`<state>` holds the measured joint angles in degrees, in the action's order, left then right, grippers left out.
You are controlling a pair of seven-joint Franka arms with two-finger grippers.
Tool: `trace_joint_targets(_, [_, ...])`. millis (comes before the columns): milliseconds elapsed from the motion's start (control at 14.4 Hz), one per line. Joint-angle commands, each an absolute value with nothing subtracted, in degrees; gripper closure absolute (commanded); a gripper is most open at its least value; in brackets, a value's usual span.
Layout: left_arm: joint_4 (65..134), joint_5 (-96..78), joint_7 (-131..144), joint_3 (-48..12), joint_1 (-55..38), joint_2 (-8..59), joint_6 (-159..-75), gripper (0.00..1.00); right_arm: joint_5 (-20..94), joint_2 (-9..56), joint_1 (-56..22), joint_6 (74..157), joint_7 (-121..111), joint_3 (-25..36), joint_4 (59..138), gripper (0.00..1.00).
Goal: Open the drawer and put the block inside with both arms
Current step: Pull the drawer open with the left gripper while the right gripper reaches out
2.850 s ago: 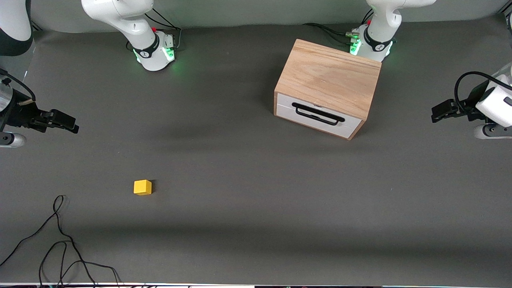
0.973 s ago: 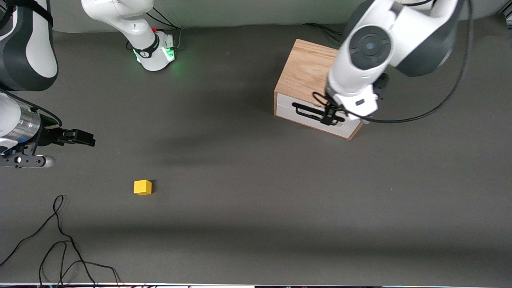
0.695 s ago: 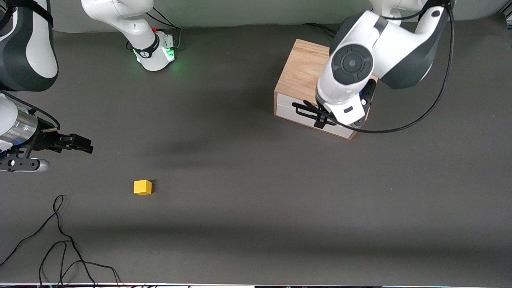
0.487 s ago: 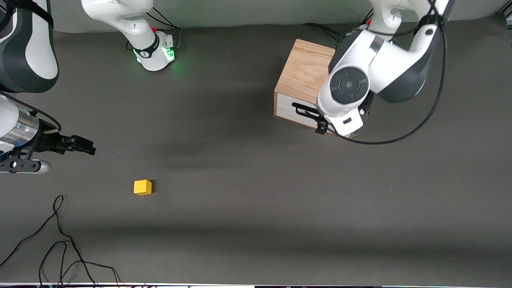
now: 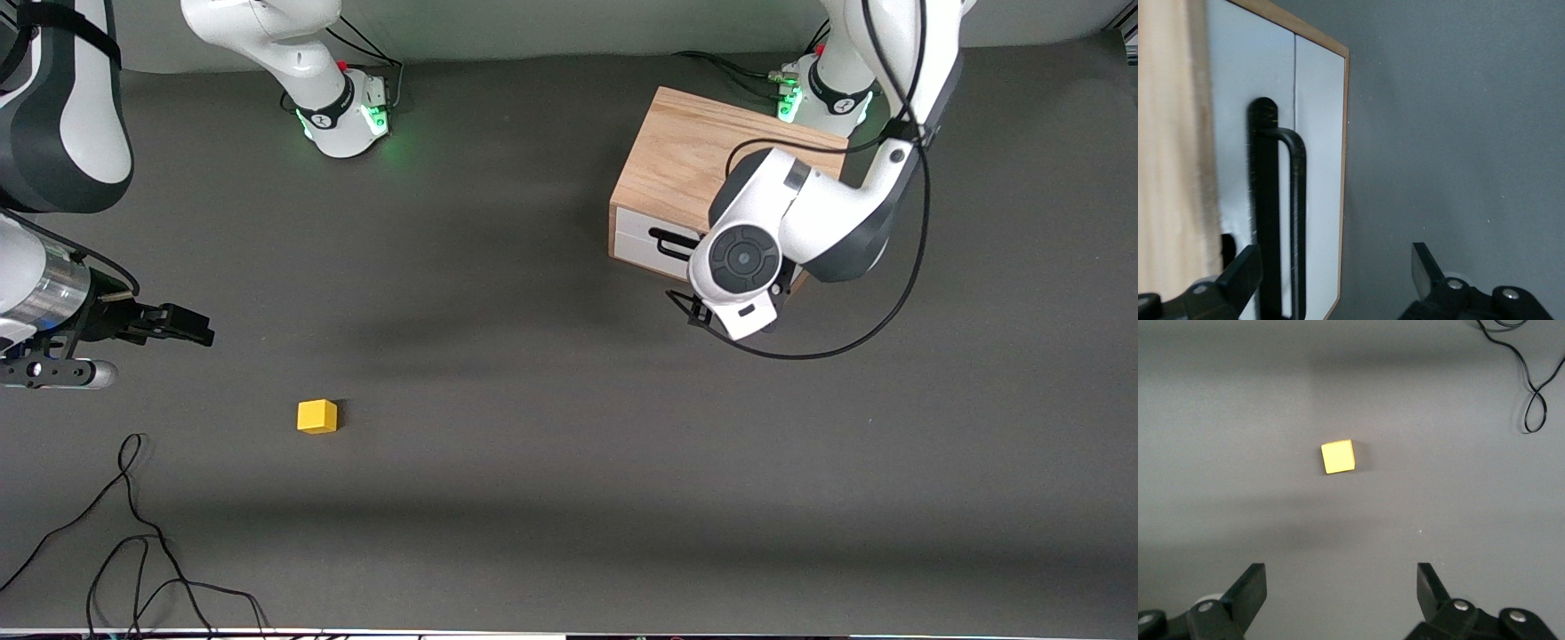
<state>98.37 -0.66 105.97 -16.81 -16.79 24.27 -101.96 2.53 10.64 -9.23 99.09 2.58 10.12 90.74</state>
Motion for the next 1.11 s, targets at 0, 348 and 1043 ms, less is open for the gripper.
trace_joint_targets(0, [98.4,0.6,108.1,-16.7,-17.6,25.7,-103.0,0.0,3.5,10.5,-9.6,99.9,1.1,10.7,91.0,0.0])
trace_joint_targets(348, [99.1,0.7,108.2,-16.8,-18.3,28.2,-104.3,0.0,3.5,10.4,-9.5,100.1,1.1,10.7,91.6,0.0])
trace_joint_targets(1043, [97.1,2.5,107.2,-16.8,-17.7,28.9,-104.4,0.0,3.5,11.0,-9.6,101.9,1.1,10.7,92.5,0.0])
